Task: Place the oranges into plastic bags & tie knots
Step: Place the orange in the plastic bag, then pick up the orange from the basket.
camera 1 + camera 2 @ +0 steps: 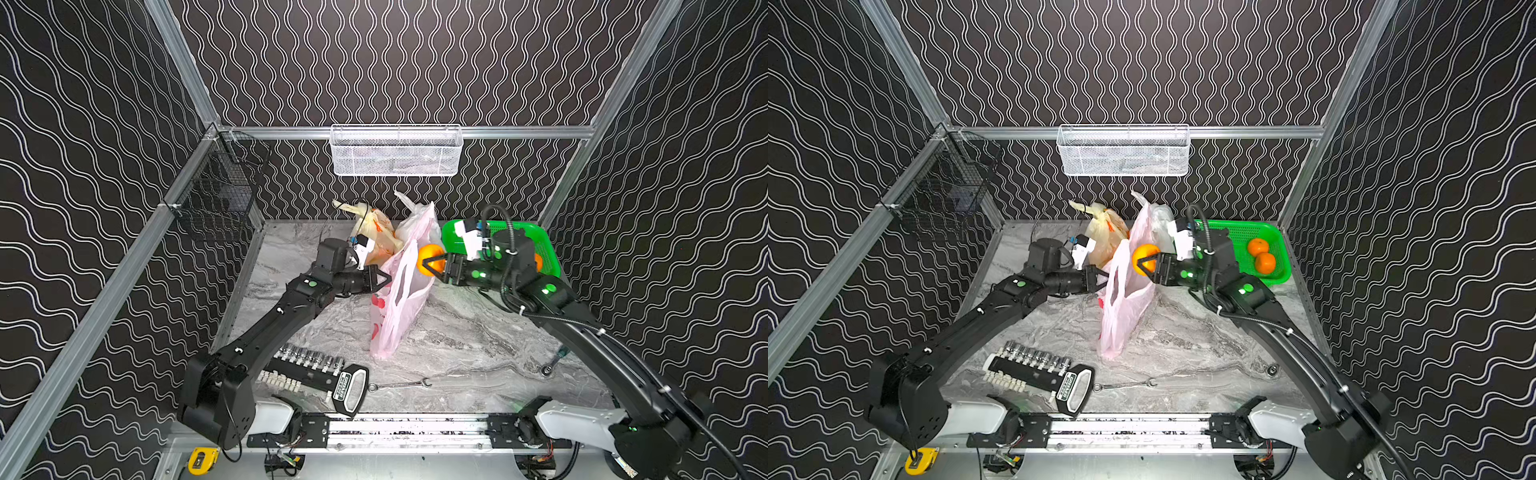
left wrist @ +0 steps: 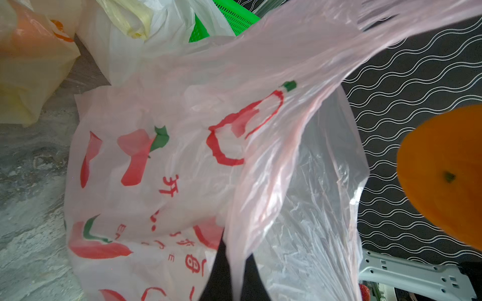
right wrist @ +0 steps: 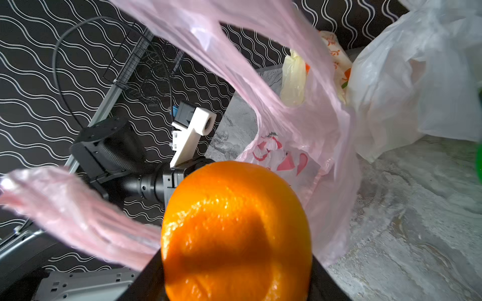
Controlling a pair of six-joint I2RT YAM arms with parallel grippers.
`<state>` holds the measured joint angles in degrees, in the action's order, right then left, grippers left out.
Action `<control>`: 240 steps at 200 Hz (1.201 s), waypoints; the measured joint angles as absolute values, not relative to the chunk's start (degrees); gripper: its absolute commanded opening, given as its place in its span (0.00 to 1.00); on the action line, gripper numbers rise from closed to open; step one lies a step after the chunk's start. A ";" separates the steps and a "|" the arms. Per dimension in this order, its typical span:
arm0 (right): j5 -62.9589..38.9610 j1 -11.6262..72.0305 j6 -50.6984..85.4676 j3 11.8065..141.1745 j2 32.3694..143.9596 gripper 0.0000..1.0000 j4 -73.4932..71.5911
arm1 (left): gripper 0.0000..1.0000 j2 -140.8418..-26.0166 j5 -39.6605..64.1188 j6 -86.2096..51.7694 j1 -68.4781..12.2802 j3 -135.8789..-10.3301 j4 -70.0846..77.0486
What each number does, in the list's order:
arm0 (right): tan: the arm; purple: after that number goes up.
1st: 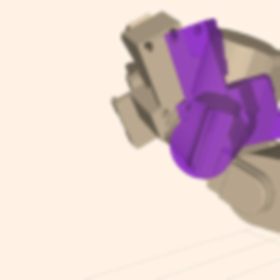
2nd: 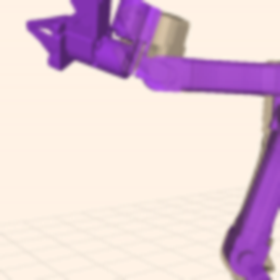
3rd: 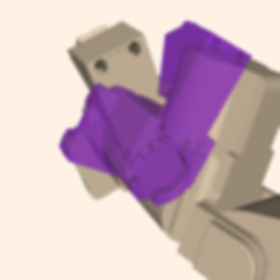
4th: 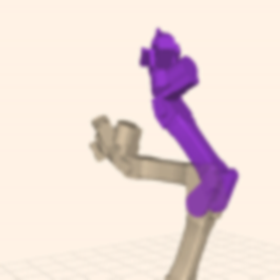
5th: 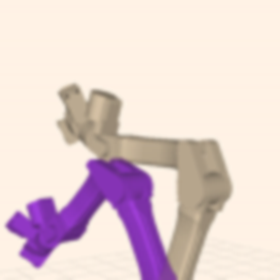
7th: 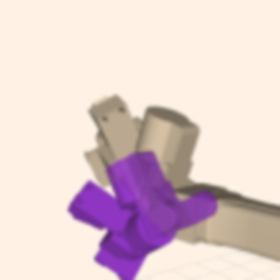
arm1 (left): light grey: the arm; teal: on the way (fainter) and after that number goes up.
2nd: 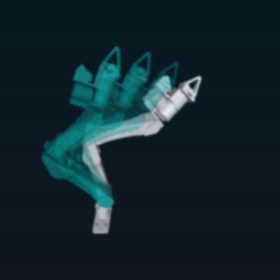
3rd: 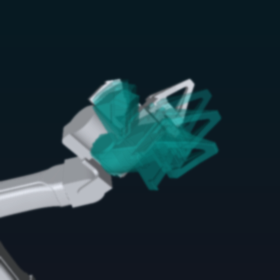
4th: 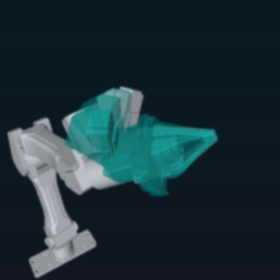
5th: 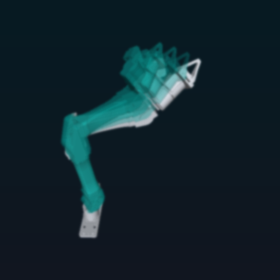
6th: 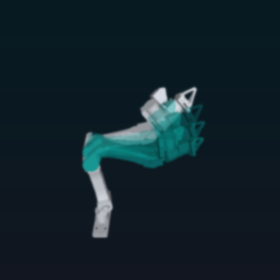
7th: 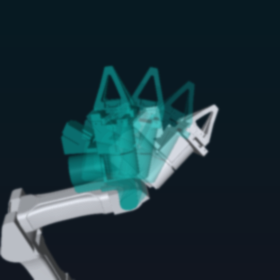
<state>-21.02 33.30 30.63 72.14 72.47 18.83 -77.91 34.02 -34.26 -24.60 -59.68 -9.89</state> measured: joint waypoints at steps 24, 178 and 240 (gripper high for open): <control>-22.17 34.57 30.30 75.50 80.49 0.66 19.44 | 0.00 -77.82 32.77 -34.26 -24.49 -59.55 -10.52; 4.16 35.38 30.85 59.09 54.52 1.00 28.01 | 0.00 -82.83 20.40 -25.19 -23.42 -64.01 -20.99; 23.73 29.08 23.79 69.04 66.50 1.00 35.88 | 0.00 -82.78 17.56 -22.31 -26.20 -64.42 -22.41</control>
<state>23.73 29.08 23.79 69.04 66.50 35.88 -82.78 17.56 -22.31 -26.20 -64.42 -22.41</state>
